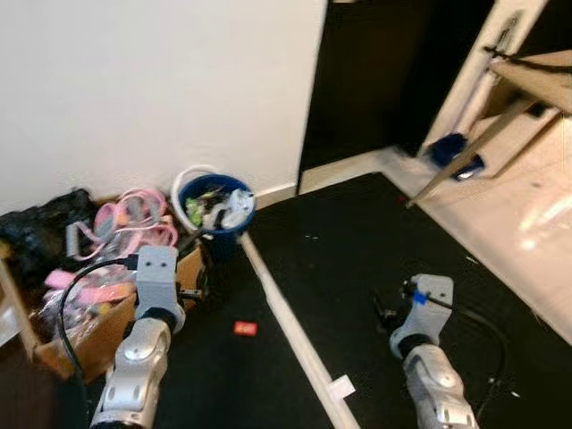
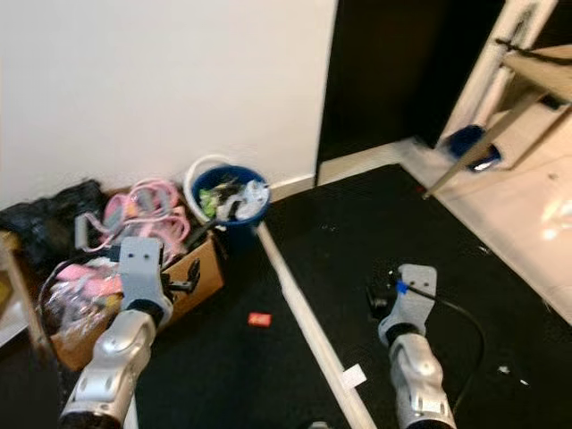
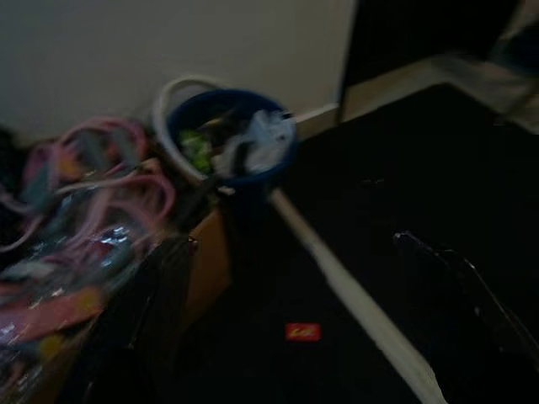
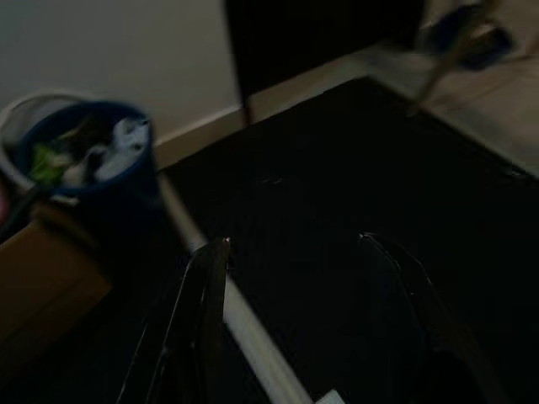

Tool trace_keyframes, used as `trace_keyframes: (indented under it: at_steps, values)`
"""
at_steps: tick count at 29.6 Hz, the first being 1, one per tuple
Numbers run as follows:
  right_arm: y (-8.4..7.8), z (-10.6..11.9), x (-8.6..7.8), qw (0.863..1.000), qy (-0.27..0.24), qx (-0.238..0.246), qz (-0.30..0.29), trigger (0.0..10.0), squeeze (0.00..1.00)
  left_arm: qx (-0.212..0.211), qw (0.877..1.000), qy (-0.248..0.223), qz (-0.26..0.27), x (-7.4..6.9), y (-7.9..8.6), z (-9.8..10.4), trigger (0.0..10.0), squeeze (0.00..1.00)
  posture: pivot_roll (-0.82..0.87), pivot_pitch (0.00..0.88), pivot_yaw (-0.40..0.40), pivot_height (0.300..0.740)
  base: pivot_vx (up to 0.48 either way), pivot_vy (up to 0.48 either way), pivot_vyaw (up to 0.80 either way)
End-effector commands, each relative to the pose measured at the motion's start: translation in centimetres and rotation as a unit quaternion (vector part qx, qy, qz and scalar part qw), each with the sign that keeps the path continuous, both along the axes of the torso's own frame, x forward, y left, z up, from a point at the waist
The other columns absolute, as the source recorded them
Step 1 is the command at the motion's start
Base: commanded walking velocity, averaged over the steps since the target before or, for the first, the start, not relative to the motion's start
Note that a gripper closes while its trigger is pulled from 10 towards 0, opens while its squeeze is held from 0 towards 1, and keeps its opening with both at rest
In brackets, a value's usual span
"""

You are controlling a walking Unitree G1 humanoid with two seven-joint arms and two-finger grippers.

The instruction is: Picking trash to rubbish bin

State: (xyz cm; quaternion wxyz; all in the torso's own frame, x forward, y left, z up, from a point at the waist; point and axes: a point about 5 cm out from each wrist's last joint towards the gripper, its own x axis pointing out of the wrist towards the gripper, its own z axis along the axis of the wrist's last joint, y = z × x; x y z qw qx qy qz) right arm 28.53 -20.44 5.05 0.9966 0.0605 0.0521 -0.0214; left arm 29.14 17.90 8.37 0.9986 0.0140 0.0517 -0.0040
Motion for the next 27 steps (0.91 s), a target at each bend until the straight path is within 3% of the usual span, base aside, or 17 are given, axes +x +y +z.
trace_keyframes:
  at_steps: [1,27]
  values:
    - [0.06,-0.79,-0.58,1.0,0.016,0.009,-0.006,10.0,0.0,0.004,1.0,0.013,0.001,-0.32,0.16,-0.55,10.0,0.0,0.03,0.134,0.007,0.74,0.0,0.0,-0.8]
    - [0.01,-0.92,-0.68,1.0,0.021,0.011,-0.009,10.0,0.0,-0.018,1.0,0.017,-0.009,-0.34,-0.24,-0.6,10.0,0.0,0.03,0.135,0.009,0.74,0.0,0.0,-0.8]
